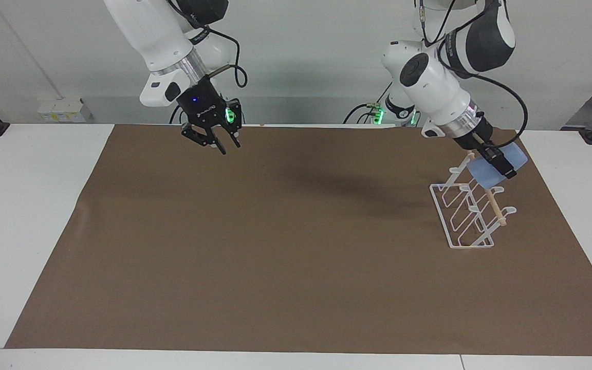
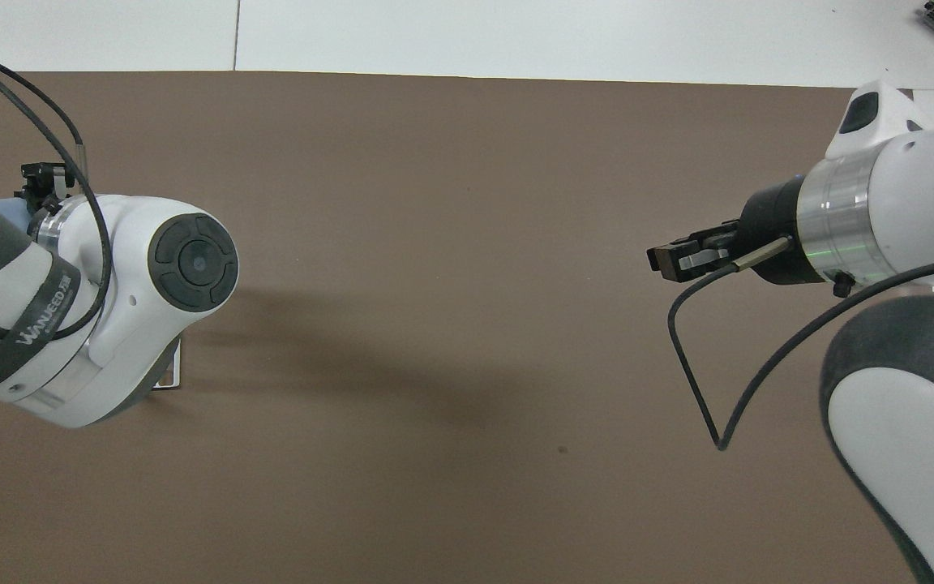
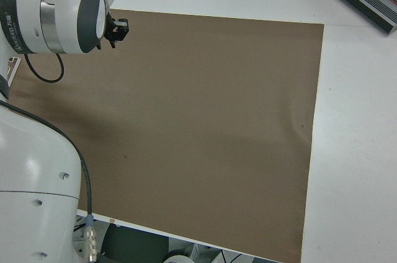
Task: Hang cup on cup holder
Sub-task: 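Lower the cup onto a rack peg with the left gripper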
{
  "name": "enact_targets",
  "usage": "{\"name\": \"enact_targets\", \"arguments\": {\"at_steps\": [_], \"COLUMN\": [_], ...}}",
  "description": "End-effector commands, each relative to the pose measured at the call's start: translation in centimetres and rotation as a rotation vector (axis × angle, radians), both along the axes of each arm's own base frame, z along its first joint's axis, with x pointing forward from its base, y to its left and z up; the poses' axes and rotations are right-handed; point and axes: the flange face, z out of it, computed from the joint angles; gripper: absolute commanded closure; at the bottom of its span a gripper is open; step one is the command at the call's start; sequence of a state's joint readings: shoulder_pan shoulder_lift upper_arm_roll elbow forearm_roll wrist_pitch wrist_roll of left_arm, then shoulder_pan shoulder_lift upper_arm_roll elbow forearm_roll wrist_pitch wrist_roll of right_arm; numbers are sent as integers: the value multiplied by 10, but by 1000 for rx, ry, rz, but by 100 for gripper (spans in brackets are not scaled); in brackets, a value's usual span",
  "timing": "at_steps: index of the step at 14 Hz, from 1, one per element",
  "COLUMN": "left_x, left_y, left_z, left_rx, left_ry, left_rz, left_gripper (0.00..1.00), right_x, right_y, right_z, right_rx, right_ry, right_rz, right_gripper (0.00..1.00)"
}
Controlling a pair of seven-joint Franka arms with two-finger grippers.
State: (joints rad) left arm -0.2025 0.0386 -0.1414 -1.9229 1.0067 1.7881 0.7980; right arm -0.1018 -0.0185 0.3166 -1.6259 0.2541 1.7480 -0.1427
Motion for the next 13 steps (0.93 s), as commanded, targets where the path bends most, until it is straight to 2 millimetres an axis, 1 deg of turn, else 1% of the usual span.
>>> {"name": "enact_targets", "arguments": {"at_steps": [1, 2, 5, 6, 7, 8, 11, 13], "left_x": [0, 1, 3, 6, 7, 9, 1, -1], "left_y": [-1, 1, 2, 3, 4, 15, 16, 22], "left_z": [-2, -9, -17, -23, -23, -27, -45, -51], "left_rx": [17, 26, 60, 79, 83, 94, 110, 111], "left_ry": [-38, -40, -47, -38, -40, -37, -25, -24], "left_rz": [-37, -67, -113, -118, -124, -115, -170, -176], "left_gripper": [100, 100, 100, 100, 100, 100, 100, 100], "right_x": [-2, -2, 2, 3, 2, 0, -5, -3], "right_y": [-27, -35, -64, -75, -82, -89, -109, -127], "right_z": [8, 9, 9, 7, 7, 7, -2, -2], "right_rx": [-62, -82, -121, -123, -129, -132, -171, -183], "right_ry": [31, 40, 39, 49, 55, 62, 81, 74], "right_rz": [-9, -19, -67, -82, -93, -108, -142, -171], "right_gripper": [66, 66, 66, 66, 66, 66, 66, 66]}}
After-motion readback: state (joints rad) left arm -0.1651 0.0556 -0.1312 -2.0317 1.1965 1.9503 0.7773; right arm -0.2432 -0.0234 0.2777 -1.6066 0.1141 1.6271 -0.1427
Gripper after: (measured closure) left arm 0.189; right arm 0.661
